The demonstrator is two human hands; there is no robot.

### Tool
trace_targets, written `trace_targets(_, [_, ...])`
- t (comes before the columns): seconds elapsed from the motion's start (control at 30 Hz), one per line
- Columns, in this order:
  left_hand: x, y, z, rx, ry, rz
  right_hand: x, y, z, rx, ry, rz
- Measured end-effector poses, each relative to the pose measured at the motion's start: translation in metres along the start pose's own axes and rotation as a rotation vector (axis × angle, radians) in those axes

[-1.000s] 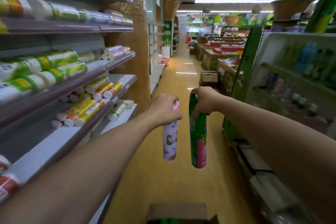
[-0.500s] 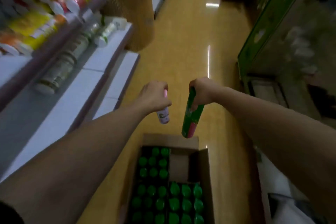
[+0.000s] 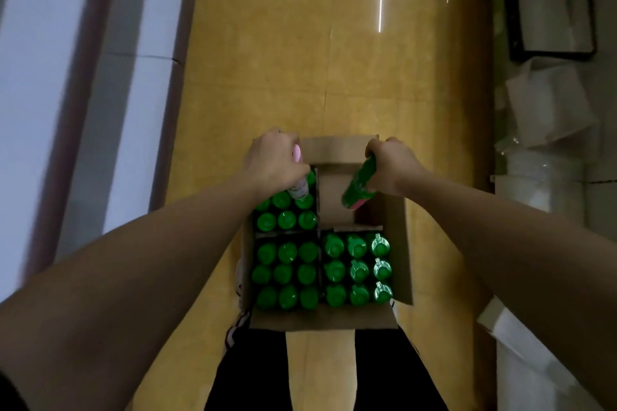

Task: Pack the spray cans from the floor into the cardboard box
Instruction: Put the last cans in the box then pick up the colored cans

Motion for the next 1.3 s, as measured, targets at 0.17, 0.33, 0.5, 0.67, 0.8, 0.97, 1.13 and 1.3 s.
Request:
trace_targets(0.17, [-0.002,-0.017,-0.006,0.014,-0.043,0.013,-0.006,-0.001,-0.006,-0.038,0.013,-0.034])
trace_targets(0.33, [0.001,-0.009,0.003,0.000,-0.031,0.002,-0.008,0.034,0.031,-0.061,0.086,-0.099])
trace_targets(0.5, [0.008,0.016,0.039,0.008,0.000,-0.067,-0.018,0.044,0.087,-0.083,0.175,-0.133])
trace_targets(0.67, [0.021,0.033,0.101,0.035,0.068,-0.118,-0.029,0.015,0.139,-0.122,0.237,-0.136])
trace_targets(0.8, [0.041,0.046,0.149,0.062,0.154,-0.159,-0.036,-0.016,0.173,-0.105,0.246,-0.107])
trace_targets(0.97, [0.058,0.049,0.202,0.089,0.216,-0.182,-0.052,-0.051,0.205,-0.062,0.224,-0.063])
trace_targets(1.13, [0.061,0.021,0.246,0.118,0.230,-0.193,-0.080,-0.100,0.215,-0.059,0.188,-0.051])
trace_targets(1.3, [0.052,-0.024,0.281,0.121,0.244,-0.184,-0.115,-0.153,0.213,-0.029,0.172,-0.014])
Point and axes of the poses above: each hand's wrist, its own x-axis away from the middle knuckle, its own y-axis out of the back of the hand, z = x × y, the point moved 8 cm from there along -x, towards the middle knuckle, and after that the axes turned 5 degrees about -x, right-handed, at the moved point
